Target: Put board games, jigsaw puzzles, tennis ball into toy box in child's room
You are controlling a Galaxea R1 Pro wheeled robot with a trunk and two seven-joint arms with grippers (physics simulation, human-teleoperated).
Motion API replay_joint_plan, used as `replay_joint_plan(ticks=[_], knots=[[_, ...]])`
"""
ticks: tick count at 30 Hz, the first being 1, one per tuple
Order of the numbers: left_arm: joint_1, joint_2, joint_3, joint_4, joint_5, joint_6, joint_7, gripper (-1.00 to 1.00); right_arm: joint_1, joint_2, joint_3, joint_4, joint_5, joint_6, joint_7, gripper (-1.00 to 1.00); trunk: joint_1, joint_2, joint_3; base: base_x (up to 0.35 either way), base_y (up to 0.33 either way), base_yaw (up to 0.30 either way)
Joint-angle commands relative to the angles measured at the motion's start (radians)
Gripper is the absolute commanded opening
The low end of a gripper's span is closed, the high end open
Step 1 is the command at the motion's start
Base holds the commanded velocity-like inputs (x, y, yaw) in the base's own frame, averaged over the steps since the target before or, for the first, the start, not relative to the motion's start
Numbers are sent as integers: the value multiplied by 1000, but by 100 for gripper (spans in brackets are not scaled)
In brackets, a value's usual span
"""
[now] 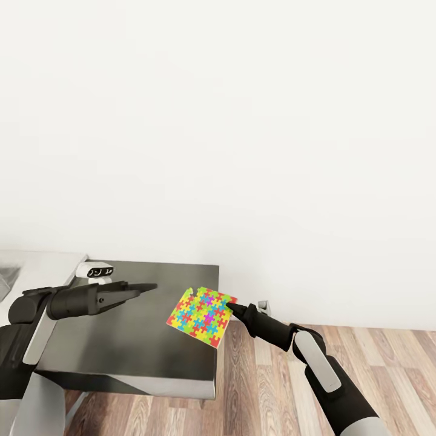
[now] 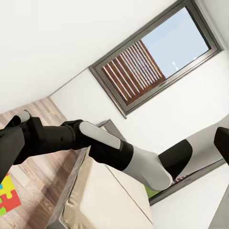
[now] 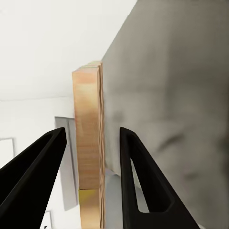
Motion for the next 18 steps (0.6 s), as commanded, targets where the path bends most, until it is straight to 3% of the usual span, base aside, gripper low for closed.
replay_joint_plan(ticks=[1, 14, 18], knots=[[-1, 0, 0, 0, 0, 11, -4, 100, -1, 0, 1, 0, 2, 1, 3, -100, 1, -2, 0, 0, 0, 0], [-1, 0, 0, 0, 0, 11, -4, 100, -1, -2, 0, 0, 1, 2, 3, -100, 1, -2, 22, 0, 0, 0], [0, 3, -35, 0, 0, 11, -4, 100, -1, -2, 1, 0, 1, 2, 3, -100, 1, -2, 28, 0, 0, 0]])
